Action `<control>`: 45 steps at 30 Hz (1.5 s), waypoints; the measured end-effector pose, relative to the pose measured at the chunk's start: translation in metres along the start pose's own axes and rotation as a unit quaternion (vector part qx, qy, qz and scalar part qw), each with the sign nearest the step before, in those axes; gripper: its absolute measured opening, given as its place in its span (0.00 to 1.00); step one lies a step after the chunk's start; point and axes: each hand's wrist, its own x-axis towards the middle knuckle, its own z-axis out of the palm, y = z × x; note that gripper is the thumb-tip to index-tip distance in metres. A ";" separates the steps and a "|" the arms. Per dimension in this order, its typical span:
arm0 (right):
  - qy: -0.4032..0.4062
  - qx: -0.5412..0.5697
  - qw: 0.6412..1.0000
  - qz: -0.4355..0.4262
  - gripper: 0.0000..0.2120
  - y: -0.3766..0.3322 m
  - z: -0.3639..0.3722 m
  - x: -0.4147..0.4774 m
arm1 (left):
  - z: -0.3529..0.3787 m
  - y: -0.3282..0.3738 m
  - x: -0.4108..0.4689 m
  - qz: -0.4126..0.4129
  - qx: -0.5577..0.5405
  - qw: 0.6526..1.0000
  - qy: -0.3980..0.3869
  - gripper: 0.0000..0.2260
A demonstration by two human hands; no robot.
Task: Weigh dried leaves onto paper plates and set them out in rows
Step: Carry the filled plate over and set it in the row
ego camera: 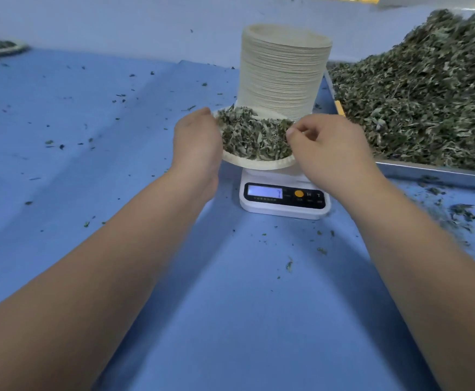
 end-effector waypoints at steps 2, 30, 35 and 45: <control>-0.004 0.023 1.000 -0.011 0.10 -0.011 0.006 -0.002 | -0.017 0.004 -0.005 0.007 -0.021 0.999 0.034 0.20; -0.227 0.124 0.939 -0.227 0.14 -0.219 0.250 0.008 | -0.321 0.040 0.099 0.013 0.043 0.960 0.275 0.11; -0.256 0.111 0.920 -0.275 0.17 -0.266 0.300 0.021 | -0.378 0.056 0.108 0.047 0.102 0.938 0.327 0.14; -0.278 0.097 0.892 -0.342 0.17 -0.378 0.404 0.037 | -0.497 0.081 0.136 0.053 0.123 0.905 0.404 0.17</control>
